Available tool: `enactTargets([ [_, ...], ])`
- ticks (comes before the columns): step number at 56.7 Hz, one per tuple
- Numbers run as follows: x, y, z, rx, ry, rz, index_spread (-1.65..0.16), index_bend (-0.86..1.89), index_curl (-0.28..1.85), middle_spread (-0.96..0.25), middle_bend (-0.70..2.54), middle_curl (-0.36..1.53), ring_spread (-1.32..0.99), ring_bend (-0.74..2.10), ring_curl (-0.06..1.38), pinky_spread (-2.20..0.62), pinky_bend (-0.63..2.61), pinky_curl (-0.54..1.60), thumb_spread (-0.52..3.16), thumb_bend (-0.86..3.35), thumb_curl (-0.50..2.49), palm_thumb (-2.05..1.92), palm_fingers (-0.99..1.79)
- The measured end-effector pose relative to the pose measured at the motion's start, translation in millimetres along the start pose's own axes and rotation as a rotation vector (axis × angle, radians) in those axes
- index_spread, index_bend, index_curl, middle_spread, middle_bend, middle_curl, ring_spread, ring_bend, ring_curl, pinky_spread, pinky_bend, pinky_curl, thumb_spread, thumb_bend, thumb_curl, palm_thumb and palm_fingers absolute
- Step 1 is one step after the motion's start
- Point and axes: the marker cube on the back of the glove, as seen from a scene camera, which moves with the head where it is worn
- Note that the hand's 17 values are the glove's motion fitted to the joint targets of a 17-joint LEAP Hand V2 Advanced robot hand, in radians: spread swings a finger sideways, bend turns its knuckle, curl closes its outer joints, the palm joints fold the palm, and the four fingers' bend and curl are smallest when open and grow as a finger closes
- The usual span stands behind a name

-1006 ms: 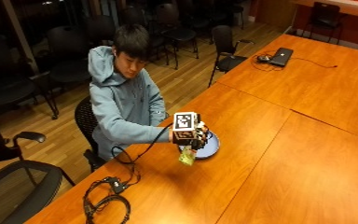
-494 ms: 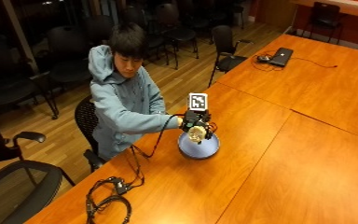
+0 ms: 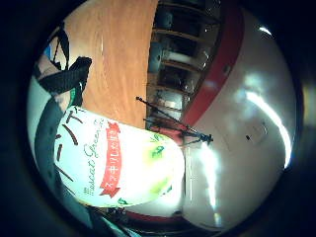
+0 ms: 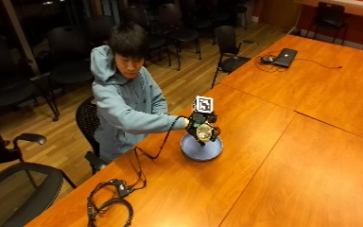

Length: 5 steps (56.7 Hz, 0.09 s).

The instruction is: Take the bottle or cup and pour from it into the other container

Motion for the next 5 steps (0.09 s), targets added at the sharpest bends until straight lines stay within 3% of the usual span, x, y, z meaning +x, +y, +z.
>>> enactTargets([
  [5,-3.6,-4.0,-4.4,0.000,-0.080,0.047,-0.09,0.14,0.38,-0.04,0.25,0.52,-0.16,0.49,0.47,-0.18,0.49,0.38,0.25,-0.04,0.68,1.06,1.15],
])
